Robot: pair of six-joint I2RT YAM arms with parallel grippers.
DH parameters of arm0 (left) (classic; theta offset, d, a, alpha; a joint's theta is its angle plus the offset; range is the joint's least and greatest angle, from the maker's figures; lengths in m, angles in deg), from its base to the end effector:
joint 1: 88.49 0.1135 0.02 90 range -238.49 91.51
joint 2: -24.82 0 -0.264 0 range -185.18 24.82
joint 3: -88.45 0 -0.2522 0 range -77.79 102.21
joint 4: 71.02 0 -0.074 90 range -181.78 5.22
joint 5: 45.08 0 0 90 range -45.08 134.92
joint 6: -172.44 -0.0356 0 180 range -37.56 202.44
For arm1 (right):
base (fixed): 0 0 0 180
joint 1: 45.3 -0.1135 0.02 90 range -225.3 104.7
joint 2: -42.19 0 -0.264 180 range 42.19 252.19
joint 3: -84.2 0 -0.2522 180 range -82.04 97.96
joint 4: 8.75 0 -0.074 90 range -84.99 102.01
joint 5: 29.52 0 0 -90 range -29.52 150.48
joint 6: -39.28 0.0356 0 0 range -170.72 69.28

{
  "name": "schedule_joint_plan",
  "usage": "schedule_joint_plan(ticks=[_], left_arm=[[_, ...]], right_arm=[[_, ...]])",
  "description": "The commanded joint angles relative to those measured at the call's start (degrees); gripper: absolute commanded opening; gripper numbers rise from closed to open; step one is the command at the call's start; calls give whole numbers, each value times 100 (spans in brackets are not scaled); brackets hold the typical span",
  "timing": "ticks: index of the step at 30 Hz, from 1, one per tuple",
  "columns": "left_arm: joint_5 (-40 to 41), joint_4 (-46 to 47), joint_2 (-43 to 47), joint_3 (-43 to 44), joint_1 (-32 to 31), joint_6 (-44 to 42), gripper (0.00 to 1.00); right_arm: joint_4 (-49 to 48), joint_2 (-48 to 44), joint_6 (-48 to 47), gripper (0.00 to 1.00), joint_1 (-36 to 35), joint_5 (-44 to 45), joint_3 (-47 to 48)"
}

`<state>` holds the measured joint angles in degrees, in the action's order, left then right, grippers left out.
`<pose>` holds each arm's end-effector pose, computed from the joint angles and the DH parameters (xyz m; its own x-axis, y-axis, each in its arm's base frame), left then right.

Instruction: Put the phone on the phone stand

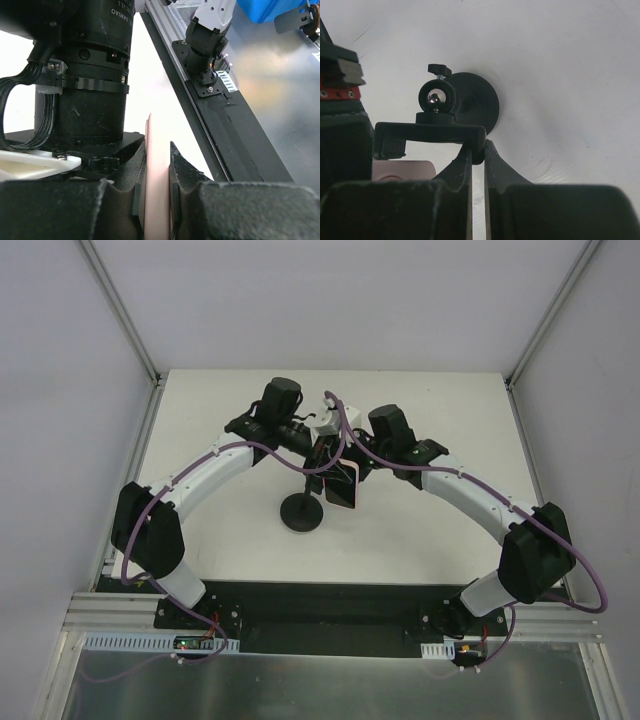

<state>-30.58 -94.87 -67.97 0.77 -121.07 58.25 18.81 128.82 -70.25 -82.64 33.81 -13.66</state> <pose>0.2853 -0.2232 0.3410 0.0433 0.0941 -0.9946 0.9433 -0.3318 0.0097 0.2651 0.2223 0.3011 -0.1153 -0.4637 -0.8784 -0.9369 0.3445 -0.0589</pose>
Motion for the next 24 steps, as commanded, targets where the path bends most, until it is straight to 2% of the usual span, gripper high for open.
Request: schedule_joint_plan(ticks=[1,3,7,16,21,24], left_arm=[[-26,69,24,195,234,-245,0],[71,-106,42,168,287,-463,0],[308,-1037,-46,370,287,-1000,0],[677,-1610,-81,467,296,-1369,0],[826,-1882,-2,405,270,-1519,0],[1037,-1944,60,397,269,-1519,0]], right_arm=[[-176,-278,54,1,-89,-996,-88],[-334,-392,107,1,-54,-1059,-202],[-352,-463,107,1,-36,-1147,-229],[-326,-542,90,1,16,-1173,-273],[-230,-551,28,1,69,-1568,-133],[-18,-594,-16,1,69,-1316,-9]])
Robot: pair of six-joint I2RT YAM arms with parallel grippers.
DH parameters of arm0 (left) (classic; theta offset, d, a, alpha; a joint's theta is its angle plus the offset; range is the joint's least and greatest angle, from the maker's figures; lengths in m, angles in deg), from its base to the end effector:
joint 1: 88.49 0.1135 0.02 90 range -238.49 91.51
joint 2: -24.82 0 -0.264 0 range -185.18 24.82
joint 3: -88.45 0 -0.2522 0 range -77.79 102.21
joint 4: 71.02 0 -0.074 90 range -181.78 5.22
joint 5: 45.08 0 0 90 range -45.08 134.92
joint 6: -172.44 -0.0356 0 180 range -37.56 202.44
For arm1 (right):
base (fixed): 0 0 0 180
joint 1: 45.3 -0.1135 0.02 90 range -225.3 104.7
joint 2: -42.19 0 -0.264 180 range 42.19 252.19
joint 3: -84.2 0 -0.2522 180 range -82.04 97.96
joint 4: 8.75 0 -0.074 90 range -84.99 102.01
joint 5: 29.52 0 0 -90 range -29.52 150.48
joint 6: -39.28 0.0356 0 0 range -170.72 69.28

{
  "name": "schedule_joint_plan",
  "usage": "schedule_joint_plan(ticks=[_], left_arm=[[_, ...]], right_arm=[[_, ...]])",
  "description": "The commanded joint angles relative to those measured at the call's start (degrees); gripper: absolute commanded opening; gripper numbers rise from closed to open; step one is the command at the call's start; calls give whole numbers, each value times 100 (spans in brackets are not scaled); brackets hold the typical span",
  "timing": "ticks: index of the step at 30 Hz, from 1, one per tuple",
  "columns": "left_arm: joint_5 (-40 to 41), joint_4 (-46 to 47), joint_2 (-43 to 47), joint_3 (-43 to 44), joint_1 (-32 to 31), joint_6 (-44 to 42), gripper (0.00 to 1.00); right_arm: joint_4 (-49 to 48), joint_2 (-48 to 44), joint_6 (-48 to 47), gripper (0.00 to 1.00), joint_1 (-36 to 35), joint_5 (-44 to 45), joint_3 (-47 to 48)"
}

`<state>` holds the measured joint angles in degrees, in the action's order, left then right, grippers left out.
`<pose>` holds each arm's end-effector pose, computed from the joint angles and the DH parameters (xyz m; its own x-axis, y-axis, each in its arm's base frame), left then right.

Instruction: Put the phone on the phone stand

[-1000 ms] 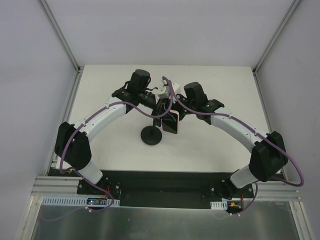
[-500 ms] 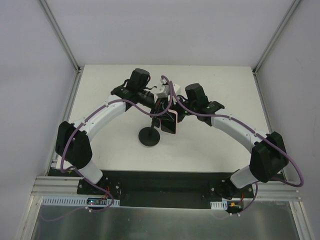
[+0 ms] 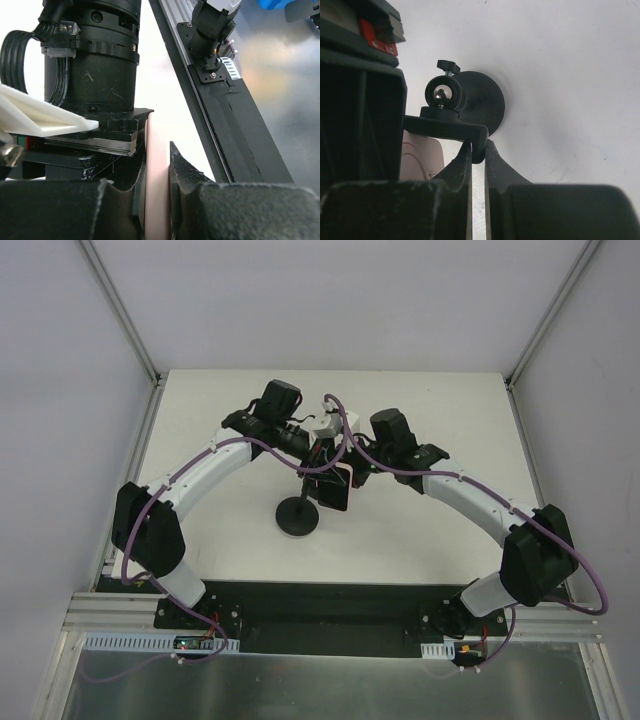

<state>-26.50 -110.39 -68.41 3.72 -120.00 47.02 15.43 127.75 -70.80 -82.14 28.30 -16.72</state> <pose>0.2848 -0.2142 0.3343 0.0476 0.1874 -0.9811 0.9590 -0.2833 -0.0076 0.2605 0.2189 0.2951 -0.0832 -0.4254 -0.9012 -0.9611 0.2732 -0.0403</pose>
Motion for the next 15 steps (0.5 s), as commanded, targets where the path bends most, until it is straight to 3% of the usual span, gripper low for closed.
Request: schedule_joint_plan(ticks=[1,3,5,8,9,11,12,15], left_arm=[[725,-393,156,93,162,-387,0],[1391,-393,244,66,110,-230,0],[2782,-340,375,75,-127,7,0],[4097,-164,507,14,-277,788,0],[4840,-164,516,-4,-294,1330,0],[5556,-155,621,-135,-321,1869,0],[6273,-129,674,-353,-373,2220,0],[7525,64,885,-811,-444,2967,0]], right_arm=[[303,-522,56,1,10,-641,262],[303,-584,231,1,19,-56,227],[304,-645,355,1,19,404,166],[-134,-864,925,1,1,1738,-80],[-267,-926,1083,1,-86,2682,-263],[-469,-1163,1593,1,-287,4011,-396],[-566,-1260,1768,1,-550,5175,-580],[-611,-1551,2524,0,-1164,6780,-705]])
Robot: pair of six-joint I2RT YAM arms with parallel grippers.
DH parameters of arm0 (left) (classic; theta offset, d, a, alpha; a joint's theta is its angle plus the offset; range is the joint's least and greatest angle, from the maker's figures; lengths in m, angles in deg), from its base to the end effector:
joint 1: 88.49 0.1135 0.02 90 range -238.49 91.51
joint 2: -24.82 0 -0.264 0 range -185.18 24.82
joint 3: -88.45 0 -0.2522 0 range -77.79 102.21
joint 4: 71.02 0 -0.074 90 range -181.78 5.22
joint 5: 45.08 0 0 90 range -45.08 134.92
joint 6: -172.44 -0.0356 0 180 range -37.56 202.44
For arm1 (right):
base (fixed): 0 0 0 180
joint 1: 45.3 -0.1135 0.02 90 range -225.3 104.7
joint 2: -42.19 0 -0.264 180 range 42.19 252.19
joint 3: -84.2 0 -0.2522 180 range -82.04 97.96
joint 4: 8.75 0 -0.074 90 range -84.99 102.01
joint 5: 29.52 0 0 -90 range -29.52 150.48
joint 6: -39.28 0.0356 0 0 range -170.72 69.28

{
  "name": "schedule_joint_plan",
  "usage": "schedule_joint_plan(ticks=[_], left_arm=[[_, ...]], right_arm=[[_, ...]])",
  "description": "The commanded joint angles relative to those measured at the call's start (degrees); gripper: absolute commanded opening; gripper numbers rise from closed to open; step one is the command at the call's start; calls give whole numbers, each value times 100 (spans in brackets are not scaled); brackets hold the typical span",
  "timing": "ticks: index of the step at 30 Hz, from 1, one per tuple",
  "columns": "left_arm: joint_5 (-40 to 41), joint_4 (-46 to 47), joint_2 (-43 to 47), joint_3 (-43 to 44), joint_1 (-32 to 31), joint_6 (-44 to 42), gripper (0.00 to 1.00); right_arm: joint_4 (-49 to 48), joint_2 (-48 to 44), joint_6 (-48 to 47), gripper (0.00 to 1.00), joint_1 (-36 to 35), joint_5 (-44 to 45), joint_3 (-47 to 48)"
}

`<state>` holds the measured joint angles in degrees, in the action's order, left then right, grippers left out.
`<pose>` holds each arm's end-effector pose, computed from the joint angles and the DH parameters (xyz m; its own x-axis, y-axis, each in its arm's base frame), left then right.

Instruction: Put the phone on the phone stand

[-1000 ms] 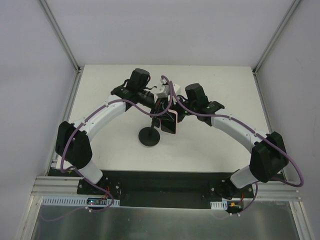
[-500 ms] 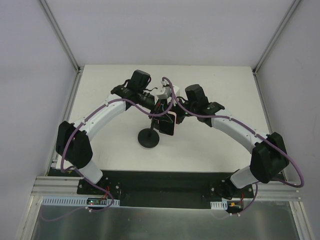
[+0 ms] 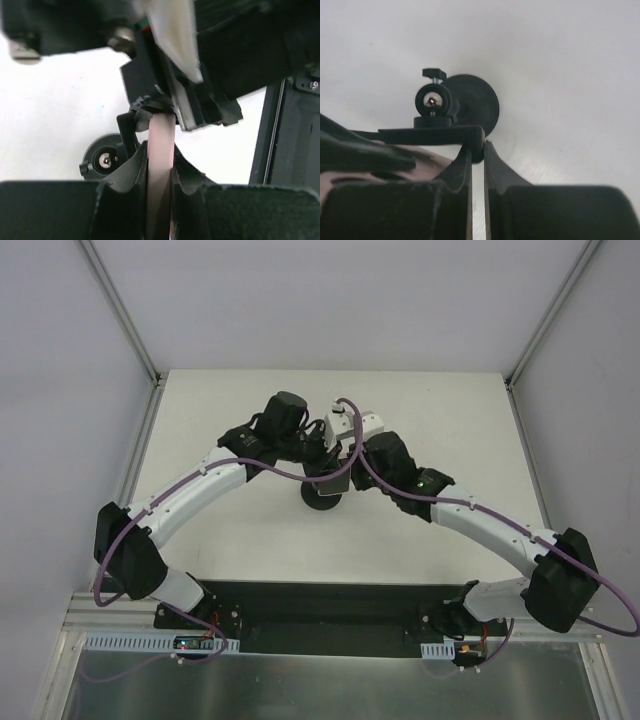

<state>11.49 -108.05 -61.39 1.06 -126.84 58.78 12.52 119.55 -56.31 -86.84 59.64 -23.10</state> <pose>0.2564 -0.2278 0.3522 -0.0090 0.4342 -0.9008 0.9752 0.2032 0.0882 0.2333 0.2074 0.3027 -0.2602 -0.3606 -0.8957 -0.7016 0.7079 -0.0812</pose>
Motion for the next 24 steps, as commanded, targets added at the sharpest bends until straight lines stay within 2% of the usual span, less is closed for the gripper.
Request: schedule_joint_plan(ticks=[1,5,6,11,13,16,20,24], left_arm=[[4278,-82,254,-642,240,1925,0],[4810,691,237,-1021,240,2348,0],[4880,727,158,-899,231,2566,0],[5267,587,-343,-546,222,2621,0],[5356,578,-492,-432,222,2700,0],[5198,656,-615,-344,222,2875,0],[4566,963,-669,-405,196,2903,0],[3846,1158,-520,-703,161,2657,0]], right_arm=[[-320,-775,1207,0,-863,3922,-75],[-670,-1012,2007,1,-1391,4390,-365],[-689,-1021,2026,1,-1662,4756,-374],[-724,-1109,1851,0,-2331,5813,-313],[-1214,-1083,1772,0,-2788,6367,-339],[-1348,-785,1885,1,-3272,6833,-181],[-1349,-555,2175,0,-3746,7440,-93],[-1173,-792,1913,2,-3730,7625,-101]])
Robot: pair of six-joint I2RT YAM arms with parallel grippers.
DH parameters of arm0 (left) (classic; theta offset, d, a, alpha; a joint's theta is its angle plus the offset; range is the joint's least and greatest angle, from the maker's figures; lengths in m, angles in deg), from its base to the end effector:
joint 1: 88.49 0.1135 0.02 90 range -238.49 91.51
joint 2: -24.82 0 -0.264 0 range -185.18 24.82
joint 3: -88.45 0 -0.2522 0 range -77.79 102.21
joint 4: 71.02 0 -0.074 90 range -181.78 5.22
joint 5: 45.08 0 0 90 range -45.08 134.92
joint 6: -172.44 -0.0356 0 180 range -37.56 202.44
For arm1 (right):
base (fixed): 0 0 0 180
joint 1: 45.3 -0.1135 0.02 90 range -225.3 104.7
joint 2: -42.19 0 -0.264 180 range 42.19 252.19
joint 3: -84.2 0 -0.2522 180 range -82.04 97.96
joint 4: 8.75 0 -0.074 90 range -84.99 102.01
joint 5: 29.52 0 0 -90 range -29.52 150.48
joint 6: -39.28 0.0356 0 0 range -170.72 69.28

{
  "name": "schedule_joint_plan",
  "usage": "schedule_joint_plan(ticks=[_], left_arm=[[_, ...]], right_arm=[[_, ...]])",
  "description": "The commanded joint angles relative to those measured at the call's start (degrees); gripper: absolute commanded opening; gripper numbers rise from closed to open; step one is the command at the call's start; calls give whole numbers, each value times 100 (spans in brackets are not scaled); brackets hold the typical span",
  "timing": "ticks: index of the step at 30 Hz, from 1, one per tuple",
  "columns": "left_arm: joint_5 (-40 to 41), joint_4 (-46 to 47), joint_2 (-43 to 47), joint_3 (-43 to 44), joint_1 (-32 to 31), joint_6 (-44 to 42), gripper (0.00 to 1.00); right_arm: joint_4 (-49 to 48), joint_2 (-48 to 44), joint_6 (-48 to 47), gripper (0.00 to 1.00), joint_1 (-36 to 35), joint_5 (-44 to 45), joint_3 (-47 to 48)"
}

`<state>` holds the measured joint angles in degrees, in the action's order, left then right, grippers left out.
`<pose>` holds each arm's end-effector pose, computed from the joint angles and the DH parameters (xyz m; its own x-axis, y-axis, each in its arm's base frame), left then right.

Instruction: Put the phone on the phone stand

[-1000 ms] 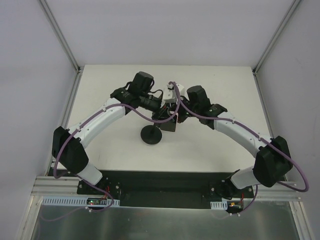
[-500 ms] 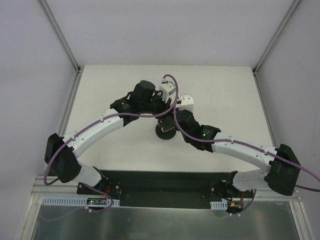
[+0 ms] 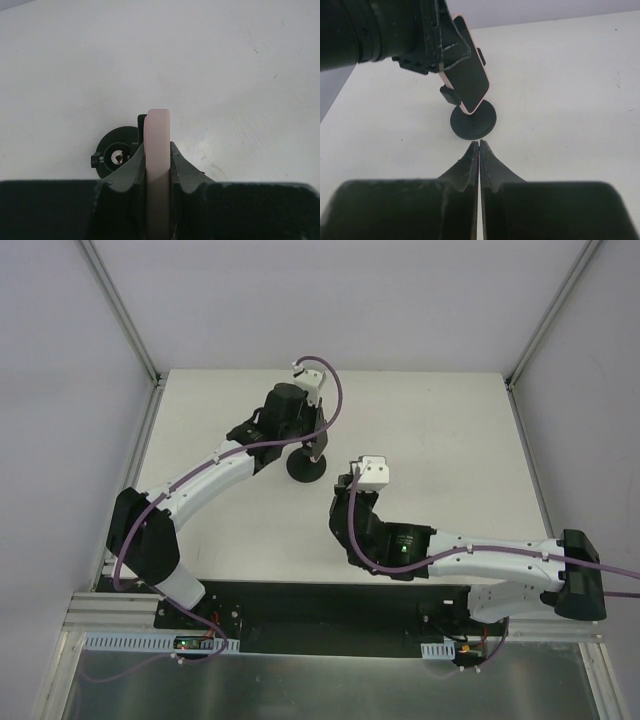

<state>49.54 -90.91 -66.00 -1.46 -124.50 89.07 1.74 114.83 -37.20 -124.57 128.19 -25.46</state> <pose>0.3078 -0.2202 0.3357 -0.3436 0.1075 -0.9330 0.4886 0.8688 -0.0799 0.0842 0.2676 0.3360 -0.0879 0.0123 -0.9961 -0.1894 0.9815 0.0288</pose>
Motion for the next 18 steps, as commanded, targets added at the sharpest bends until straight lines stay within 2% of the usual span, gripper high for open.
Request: schedule_joint_plan(ticks=[1,2,3,5,6,8,9,10,11,13,15,18], left_arm=[[-257,-530,73,-505,-73,-417,0],[-452,-521,161,-567,-64,-513,0],[-715,-495,249,-698,-64,-575,0],[-1357,-503,547,-830,-73,-759,0],[-1585,-521,644,-857,-73,-821,0],[-2268,-582,960,-944,-64,-996,0],[-2560,-600,1083,-971,-73,-1058,0],[-2806,-687,1293,-980,-64,-1137,0],[-3392,-740,1400,-954,-64,-1295,0],[-3827,-941,1629,-901,-64,-1436,0],[-4302,-1117,1752,-787,-64,-1700,0],[-4775,-1539,1700,-550,-64,-2034,0]], right_arm=[[-252,-443,-120,6,95,632,-5],[-366,-687,-783,17,426,265,-93],[-376,-803,-998,22,673,-835,-129],[-262,-1189,-1541,28,1392,-1870,-383],[-323,-1321,-1850,31,1622,-3006,-523],[-350,-1663,-2264,42,2253,-4067,-857],[-298,-1753,-2544,46,2449,-5029,-946],[-219,-1884,-2634,59,2651,-5517,-1025],[-201,-1937,-2696,64,3001,-5940,-1174],[-192,-1973,-2784,72,3276,-6977,-1263],[-209,-1912,-2828,73,3601,-7793,-1333],[-306,-1763,-2995,75,3769,-8516,-1430]])
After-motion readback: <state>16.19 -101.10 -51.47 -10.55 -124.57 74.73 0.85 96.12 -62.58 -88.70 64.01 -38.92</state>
